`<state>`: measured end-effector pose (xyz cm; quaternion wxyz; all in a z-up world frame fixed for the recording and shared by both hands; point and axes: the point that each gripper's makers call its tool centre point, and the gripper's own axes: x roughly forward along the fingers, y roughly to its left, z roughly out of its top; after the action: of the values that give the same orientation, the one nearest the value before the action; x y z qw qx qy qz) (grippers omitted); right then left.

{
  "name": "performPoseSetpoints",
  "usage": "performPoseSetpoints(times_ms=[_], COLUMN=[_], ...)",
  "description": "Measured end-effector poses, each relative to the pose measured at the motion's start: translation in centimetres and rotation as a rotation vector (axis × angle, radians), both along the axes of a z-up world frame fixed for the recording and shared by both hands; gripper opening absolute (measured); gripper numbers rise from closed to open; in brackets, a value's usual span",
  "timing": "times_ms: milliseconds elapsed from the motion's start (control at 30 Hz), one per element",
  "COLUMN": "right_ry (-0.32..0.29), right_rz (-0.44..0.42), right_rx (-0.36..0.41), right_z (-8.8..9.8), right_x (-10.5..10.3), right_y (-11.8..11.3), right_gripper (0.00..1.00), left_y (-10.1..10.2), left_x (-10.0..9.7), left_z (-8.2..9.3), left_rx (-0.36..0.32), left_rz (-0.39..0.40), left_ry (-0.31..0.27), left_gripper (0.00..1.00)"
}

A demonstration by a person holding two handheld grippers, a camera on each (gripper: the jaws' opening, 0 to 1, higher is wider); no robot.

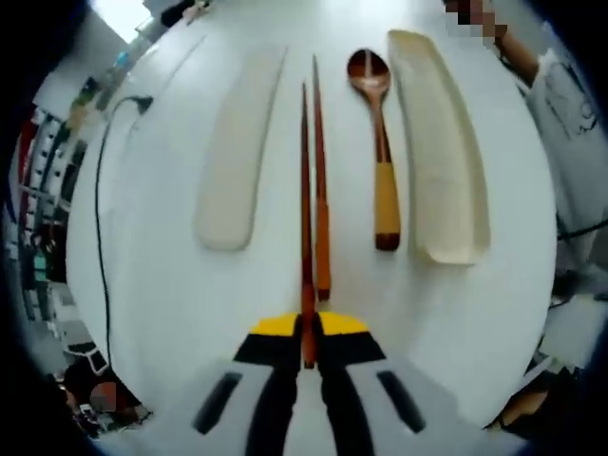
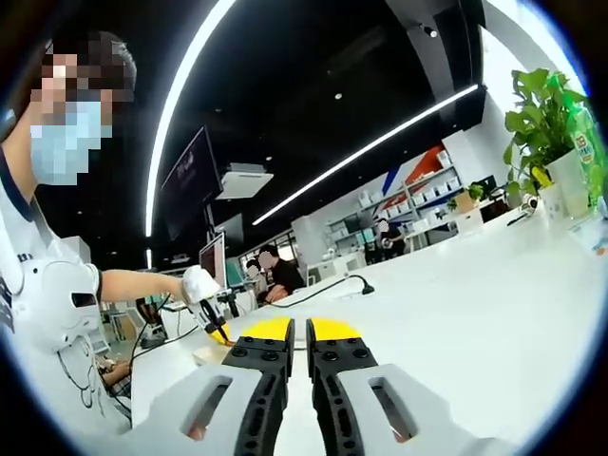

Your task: Arrange the utensils inside the cutlery case until each visible utensil rests in its matching compartment.

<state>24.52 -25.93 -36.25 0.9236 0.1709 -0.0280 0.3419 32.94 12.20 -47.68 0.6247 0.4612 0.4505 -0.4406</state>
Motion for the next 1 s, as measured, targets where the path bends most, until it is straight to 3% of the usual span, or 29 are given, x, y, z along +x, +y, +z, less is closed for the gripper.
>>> performPoseSetpoints(times_ms=[133, 267, 300, 367, 400, 533, 633, 700, 733, 767, 800, 867, 900, 1000], right_ry=[-0.002, 0.003, 0.003, 0.001, 0.0, 0.002, 0.001, 0.0, 0.0, -0.001, -0.002, -0.004, -0.005, -0.008], right_rz=[-0.002, -0.001, 0.001, 0.006, 0.007, 0.01, 0.018, 0.027, 0.032, 0.036, 0.039, 0.043, 0.045, 0.048], right_rx=[0.019, 0.038, 0.042, 0.044, 0.043, 0.052, 0.056, 0.052, 0.05, 0.049, 0.049, 0.051, 0.052, 0.053], right_z=[0.1, 0.0, 0.0, 0.1, 0.1, 0.0, 0.1, 0.1, 0.1, 0.1, 0.1, 0.1, 0.2, 0.2], right_x=[-0.3, -0.3, -0.4, -0.5, -0.6, -0.6, -0.6, -0.6, -0.6, -0.6, -0.6, -0.6, -0.7, -0.7], right_y=[-0.4, -0.4, -0.3, -0.2, -0.2, -0.1, 0.2, 0.6, 0.7, 0.9, 1.0, 1.2, 1.3, 1.4], right_gripper=[0.04, 0.03, 0.03, 0.03, 0.03, 0.03, 0.03, 0.03, 0.03, 0.03, 0.03, 0.03, 0.03, 0.03], left_y=[0.0, -0.3, -0.3, 0.3, 0.3, 0.1, -0.5, -0.7, -1.2, -1.2, -1.6, -1.7, -2.0, -2.0], left_x=[0.0, -0.1, 0.4, -0.3, 0.1, -0.1, -0.1, -0.6, -0.3, -0.9, -0.6, -1.2, -1.2, -1.8], left_z=[0.0, 0.9, 1.3, 1.3, 1.6, 2.7, 3.7, 4.0, 4.5, 4.7, 5.3, 5.9, 6.4, 7.2], left_rx=[0.033, 0.017, 0.019, 0.045, 0.04, 0.04, 0.051, 0.05, 0.042, 0.045, 0.04, 0.045, 0.036, 0.041], left_rz=[-0.028, -0.031, -0.047, -0.027, -0.045, -0.06, -0.114, -0.103, -0.133, -0.117, -0.142, -0.129, -0.147, -0.142], left_ry=[-0.038, -0.054, -0.098, -0.057, -0.092, -0.125, -0.187, -0.173, -0.213, -0.184, -0.222, -0.21, -0.236, -0.243], left_gripper=[0.04, 0.04, 0.04, 0.04, 0.04, 0.04, 0.04, 0.04, 0.04, 0.04, 0.04, 0.04, 0.04, 0.04])
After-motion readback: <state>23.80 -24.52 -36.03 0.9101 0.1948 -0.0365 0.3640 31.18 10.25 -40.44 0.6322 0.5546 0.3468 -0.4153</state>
